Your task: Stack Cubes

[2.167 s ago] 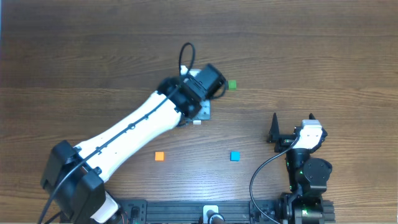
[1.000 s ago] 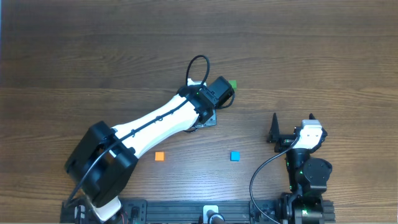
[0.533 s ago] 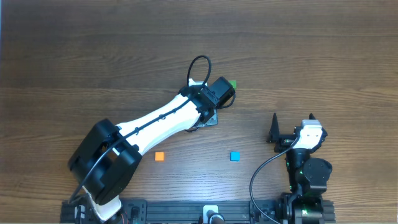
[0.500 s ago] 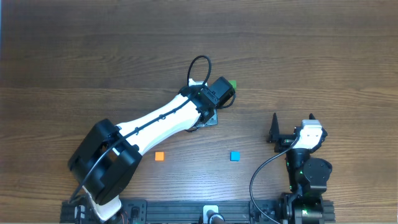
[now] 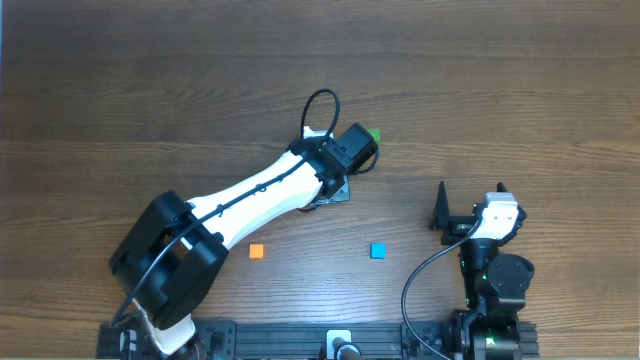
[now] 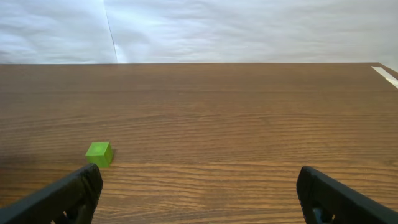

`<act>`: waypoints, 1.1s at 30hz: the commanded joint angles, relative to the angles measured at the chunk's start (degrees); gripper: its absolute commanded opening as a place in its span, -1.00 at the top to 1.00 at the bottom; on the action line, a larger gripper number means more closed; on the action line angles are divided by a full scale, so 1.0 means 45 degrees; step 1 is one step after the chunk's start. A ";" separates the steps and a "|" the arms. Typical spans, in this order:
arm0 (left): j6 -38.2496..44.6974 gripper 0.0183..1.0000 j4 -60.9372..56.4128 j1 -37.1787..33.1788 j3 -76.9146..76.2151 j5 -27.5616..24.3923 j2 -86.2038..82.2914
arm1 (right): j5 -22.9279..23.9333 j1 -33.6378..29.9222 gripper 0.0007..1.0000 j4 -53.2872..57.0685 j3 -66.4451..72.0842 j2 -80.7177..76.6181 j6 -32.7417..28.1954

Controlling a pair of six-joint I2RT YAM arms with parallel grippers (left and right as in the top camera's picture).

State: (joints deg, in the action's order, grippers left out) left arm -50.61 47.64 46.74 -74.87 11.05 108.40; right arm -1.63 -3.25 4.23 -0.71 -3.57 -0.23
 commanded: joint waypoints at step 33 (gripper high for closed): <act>-0.0194 0.33 -0.0068 -0.0121 0.0175 0.0534 0.0107 | -0.0102 -0.0019 -0.99 -0.0029 0.0092 0.0044 -0.0058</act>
State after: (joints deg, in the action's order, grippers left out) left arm -50.63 47.46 46.68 -74.67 12.29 108.40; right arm -1.63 -3.25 4.23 -0.71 -3.57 -0.21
